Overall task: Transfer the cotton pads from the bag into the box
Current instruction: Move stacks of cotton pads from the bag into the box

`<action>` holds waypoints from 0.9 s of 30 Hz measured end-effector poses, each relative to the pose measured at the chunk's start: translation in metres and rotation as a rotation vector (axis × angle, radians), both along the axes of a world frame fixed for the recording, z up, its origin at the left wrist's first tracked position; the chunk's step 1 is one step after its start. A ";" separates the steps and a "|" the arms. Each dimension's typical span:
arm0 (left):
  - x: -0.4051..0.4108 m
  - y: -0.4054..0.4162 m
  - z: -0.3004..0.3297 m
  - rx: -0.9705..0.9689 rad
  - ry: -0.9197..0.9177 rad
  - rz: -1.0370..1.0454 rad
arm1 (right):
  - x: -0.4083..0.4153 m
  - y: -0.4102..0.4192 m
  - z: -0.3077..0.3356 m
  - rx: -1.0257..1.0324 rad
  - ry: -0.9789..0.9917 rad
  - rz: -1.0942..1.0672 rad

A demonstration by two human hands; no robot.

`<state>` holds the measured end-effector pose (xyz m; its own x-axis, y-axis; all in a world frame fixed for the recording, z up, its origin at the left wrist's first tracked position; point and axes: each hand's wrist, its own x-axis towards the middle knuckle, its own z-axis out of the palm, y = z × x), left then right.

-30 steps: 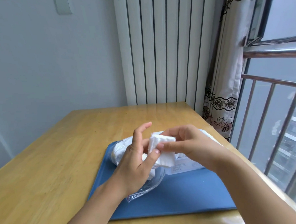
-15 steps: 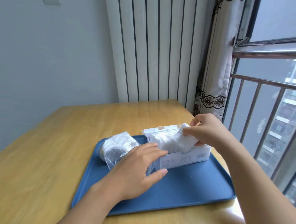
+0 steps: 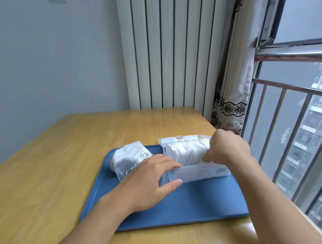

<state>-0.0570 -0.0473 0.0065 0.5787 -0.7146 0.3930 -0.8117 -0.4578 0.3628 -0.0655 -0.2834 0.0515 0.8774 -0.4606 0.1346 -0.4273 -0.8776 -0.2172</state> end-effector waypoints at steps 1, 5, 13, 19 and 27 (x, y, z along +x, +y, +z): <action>0.000 0.000 0.000 0.001 0.002 0.000 | 0.000 0.001 -0.001 -0.016 0.003 0.002; 0.001 0.000 -0.001 0.003 0.011 0.009 | 0.001 -0.004 -0.003 0.077 -0.005 0.050; 0.006 0.002 -0.003 -0.020 0.011 0.037 | -0.028 0.002 0.032 0.632 -0.184 0.516; 0.008 0.004 -0.003 -0.024 -0.009 0.037 | -0.025 0.024 0.018 0.275 0.327 0.319; 0.000 0.012 0.016 -0.378 0.239 0.003 | -0.025 0.019 0.018 0.418 0.126 0.558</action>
<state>-0.0566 -0.0355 0.0223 0.6868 -0.5449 0.4810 -0.6834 -0.2589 0.6826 -0.0901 -0.2642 0.0693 0.9947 0.0714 -0.0738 0.0176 -0.8268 -0.5623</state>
